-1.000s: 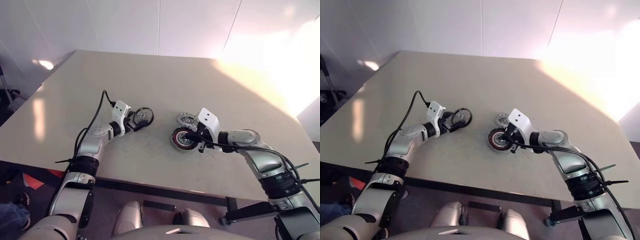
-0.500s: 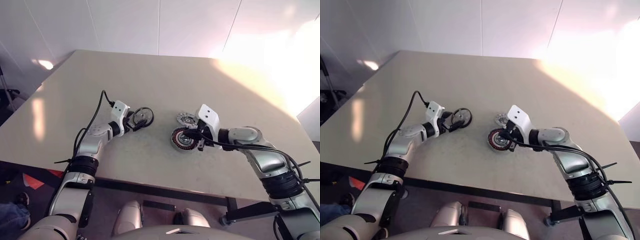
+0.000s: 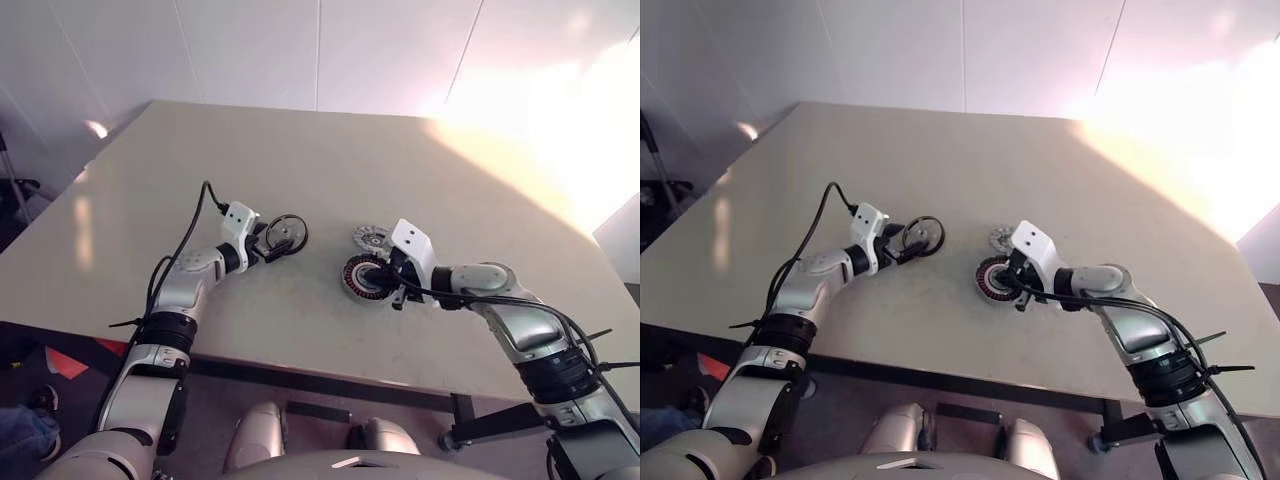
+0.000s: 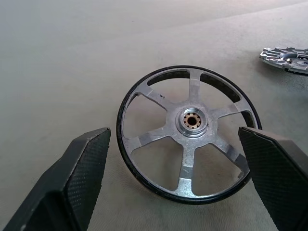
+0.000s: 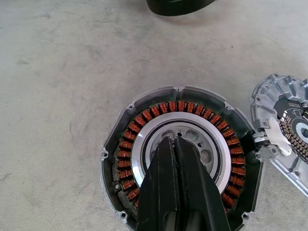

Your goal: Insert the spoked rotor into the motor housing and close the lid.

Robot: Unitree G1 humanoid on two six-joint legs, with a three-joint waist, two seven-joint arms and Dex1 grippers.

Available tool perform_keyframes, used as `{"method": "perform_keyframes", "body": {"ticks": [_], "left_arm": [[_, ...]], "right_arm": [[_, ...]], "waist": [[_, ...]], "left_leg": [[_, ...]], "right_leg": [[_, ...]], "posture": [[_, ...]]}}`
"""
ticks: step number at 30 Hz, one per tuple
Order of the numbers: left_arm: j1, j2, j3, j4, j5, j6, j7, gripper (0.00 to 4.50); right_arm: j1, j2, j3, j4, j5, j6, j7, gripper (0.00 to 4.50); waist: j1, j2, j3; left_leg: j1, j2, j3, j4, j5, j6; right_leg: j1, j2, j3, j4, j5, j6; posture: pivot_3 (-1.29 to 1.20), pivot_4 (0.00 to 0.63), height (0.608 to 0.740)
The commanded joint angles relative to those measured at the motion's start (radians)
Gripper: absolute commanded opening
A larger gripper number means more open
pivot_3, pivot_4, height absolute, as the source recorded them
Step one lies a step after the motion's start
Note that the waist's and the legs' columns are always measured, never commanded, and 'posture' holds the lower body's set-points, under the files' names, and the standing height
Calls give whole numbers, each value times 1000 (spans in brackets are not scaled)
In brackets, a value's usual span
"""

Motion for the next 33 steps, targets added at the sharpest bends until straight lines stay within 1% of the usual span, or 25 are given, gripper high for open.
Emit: {"method": "perform_keyframes", "body": {"ticks": [1, 11, 18, 24, 27, 33], "left_arm": [[-18, 9, 19, -14, -7, -22, 4, 4500], [-21, 5, 15, -6, -6, -28, 2, 4500], [-15, 7, 16, -13, -7, -24, 2, 4500], [-17, 11, 21, -7, -8, -25, 5, 4500], [-18, 13, 22, -4, -8, -26, 5, 4500], [-16, 12, 23, -5, -7, -27, 7, 4500]], "right_arm": [[-17, -4, -1, 2, -9, -2, -3, 23], [-78, -31, -64, -68, 28, 9, 5, 23], [-47, -31, -44, -67, 17, 16, 5, 23], [16, -11, 4, -2, -11, 11, -11, 23], [8, -1, 3, 24, -23, -1, -28, 23], [-36, -21, -40, -41, 5, 2, -17, 23]], "waist": [[0, 0, 0], [0, 0, 0], [0, 0, 0], [-1, 0, 0], [-1, 0, 0], [0, 0, 0]], "left_leg": [[1, 0, 0, 0, 0, 0], [-1, 0, 0, 0, 0, 0], [-1, 0, 0, 0, 0, 0], [-1, 0, 0, -1, 0, 0], [1, 0, 0, -1, 0, 0], [2, 0, 0, 0, 0, -1]], "right_leg": [[1, 0, 0, 0, 0, 0], [-1, 0, 0, 0, 0, 0], [-1, 0, 0, 0, 0, 0], [-1, 0, 0, 0, 0, 0], [1, 0, 0, 0, 0, 0], [2, 0, 0, 0, 0, 0]], "posture": [[0, 0, 740], [0, 0, 740], [0, 0, 740], [0, 0, 740], [0, 0, 740], [0, 0, 740]]}}
